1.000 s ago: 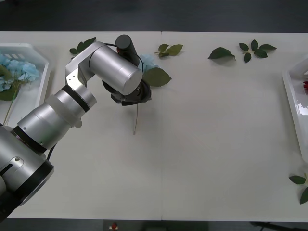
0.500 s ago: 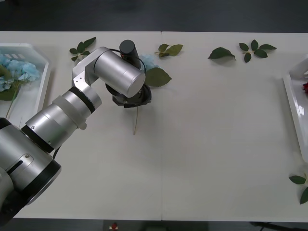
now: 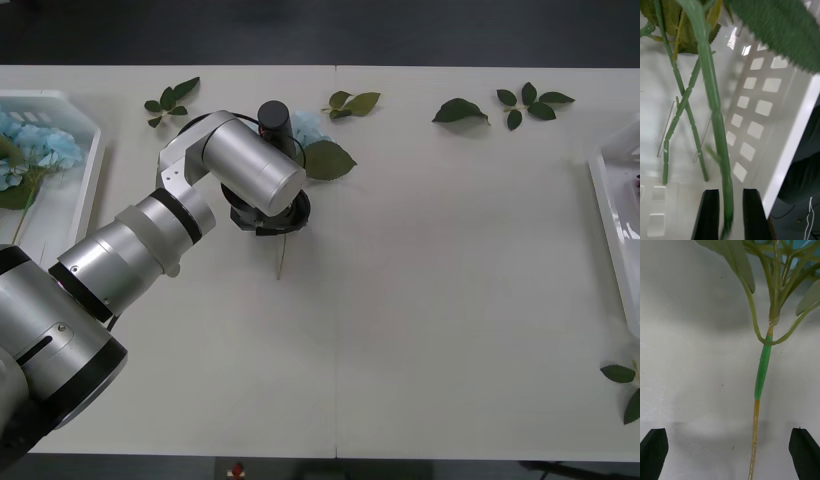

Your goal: Put the red flowers into the right box and the blue flowers into the left box

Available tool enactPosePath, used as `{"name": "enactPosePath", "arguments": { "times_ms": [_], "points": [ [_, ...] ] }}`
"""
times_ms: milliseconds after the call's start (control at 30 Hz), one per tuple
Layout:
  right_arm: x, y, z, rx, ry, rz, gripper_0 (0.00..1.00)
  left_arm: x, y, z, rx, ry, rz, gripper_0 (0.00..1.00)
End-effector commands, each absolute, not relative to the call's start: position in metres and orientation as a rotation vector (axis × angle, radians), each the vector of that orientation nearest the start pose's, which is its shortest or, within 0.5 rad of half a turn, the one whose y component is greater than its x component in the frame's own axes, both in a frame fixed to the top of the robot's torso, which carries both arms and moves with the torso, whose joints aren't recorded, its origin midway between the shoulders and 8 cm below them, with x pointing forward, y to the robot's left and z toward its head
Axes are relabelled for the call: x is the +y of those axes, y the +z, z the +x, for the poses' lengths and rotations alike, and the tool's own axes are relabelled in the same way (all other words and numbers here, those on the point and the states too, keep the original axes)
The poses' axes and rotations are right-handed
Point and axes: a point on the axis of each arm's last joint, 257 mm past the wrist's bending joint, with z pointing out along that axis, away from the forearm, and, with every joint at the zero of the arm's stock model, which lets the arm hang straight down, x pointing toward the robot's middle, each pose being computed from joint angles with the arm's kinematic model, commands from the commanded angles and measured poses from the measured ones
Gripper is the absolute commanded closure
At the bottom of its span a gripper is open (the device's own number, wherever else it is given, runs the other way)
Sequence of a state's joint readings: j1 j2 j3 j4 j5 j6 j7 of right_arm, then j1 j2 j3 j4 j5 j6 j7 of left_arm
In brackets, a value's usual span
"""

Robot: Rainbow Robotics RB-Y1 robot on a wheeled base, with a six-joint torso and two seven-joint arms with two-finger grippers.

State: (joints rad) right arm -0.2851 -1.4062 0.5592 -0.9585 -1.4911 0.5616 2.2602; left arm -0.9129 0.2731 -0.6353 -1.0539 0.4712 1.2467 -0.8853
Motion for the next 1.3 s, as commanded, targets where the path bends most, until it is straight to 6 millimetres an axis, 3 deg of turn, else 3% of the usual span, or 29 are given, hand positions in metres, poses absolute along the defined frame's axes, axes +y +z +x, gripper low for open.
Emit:
{"name": "enactPosePath", "arguments": {
  "times_ms": [33,67,167,267,500,567,600,800,833,900,933,1100,1267,1300],
  "points": [
    [-0.712,-0.230,0.422,2.482,-0.629,-0.404,0.26,0.064,-0.278,0.581,2.607,-0.065,0.066,0.08],
    [-0.712,-0.229,0.422,2.479,-0.631,-0.406,0.18,0.065,-0.279,0.581,2.607,-0.063,0.067,0.09],
    [-0.710,-0.229,0.424,2.475,-0.630,-0.419,0.06,0.063,-0.282,0.582,2.599,-0.059,0.079,0.15],
    [-0.704,-0.230,0.427,2.471,-0.624,-0.448,0.00,0.063,-0.284,0.582,2.597,-0.059,0.081,0.27],
    [-0.677,-0.225,0.439,2.456,-0.571,-0.530,0.00,0.065,-0.286,0.582,2.600,-0.056,0.076,0.77],
    [-0.657,-0.220,0.446,2.460,-0.503,-0.544,0.00,0.064,-0.285,0.582,2.600,-0.058,0.077,0.97],
    [-0.647,-0.218,0.448,2.468,-0.460,-0.545,0.00,0.065,-0.285,0.582,2.600,-0.056,0.076,1.00],
    [-0.558,-0.196,0.468,2.470,-0.159,-0.647,0.00,0.063,-0.282,0.585,2.584,-0.056,0.095,1.00],
    [-0.527,-0.187,0.474,2.448,-0.065,-0.684,0.00,0.063,-0.275,0.588,2.564,-0.052,0.106,1.00],
    [-0.498,-0.178,0.479,2.413,0.026,-0.707,0.00,0.063,-0.269,0.591,2.544,-0.049,0.118,1.00],
    [-0.467,-0.170,0.483,2.371,0.117,-0.729,0.00,0.064,-0.260,0.593,2.526,-0.043,0.129,1.00],
    [-0.387,-0.148,0.483,2.258,0.339,-0.800,0.00,0.080,-0.218,0.594,2.458,0.045,0.180,1.00],
    [-0.312,-0.125,0.482,2.134,0.506,-0.894,0.00,0.109,-0.178,0.581,2.452,0.032,0.142,1.00],
    [-0.312,-0.125,0.482,2.134,0.506,-0.894,0.00,0.109,-0.178,0.581,2.452,0.032,0.142,1.00]
  ]
}}
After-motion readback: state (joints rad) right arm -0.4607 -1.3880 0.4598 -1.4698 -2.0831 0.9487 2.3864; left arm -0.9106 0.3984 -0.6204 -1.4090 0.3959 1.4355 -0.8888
